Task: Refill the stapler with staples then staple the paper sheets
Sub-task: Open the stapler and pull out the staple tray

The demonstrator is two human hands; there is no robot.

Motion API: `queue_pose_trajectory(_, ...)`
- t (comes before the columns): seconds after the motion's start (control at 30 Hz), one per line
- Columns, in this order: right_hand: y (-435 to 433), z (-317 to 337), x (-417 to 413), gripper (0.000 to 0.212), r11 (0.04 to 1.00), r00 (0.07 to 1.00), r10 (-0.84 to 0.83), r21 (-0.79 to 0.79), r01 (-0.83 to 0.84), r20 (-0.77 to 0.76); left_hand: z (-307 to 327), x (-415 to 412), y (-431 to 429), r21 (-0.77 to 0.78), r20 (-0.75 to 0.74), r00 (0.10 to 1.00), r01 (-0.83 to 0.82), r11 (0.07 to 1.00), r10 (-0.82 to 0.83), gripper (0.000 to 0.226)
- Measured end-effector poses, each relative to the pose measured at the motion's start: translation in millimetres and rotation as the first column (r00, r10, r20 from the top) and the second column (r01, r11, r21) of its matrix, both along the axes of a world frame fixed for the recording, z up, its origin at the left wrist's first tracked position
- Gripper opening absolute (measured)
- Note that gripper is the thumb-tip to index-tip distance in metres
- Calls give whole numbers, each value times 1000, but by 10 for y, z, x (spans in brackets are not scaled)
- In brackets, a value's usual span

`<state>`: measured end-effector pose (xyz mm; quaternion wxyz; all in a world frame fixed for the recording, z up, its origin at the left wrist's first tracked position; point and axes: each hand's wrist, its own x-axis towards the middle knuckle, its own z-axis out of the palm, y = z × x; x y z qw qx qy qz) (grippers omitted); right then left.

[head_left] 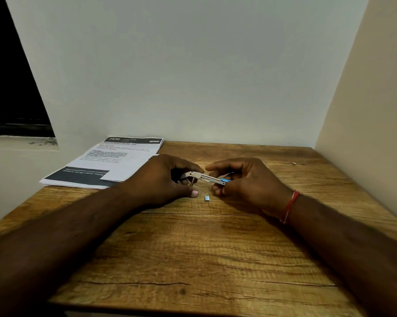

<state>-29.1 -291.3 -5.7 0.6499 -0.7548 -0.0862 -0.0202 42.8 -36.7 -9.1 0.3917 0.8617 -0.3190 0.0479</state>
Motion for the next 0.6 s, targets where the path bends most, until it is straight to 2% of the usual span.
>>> queue_pose_trajectory(0.3, -73, 4, 47, 35, 996, 993, -64, -49, 69, 104, -2, 7, 33, 133, 70, 997, -50, 990, 41, 68)
queue_pose_trajectory(0.43, -80, -20, 65, 33, 972, 980, -105, -192, 137, 168, 21, -18, 9, 192, 132, 990, -64, 979, 38, 60)
queue_pose_trajectory(0.6, -91, -6, 82, 28, 957, 971, -101, -247, 155, 217, 59, -46, -11, 145, 91, 996, -29, 989, 16, 49)
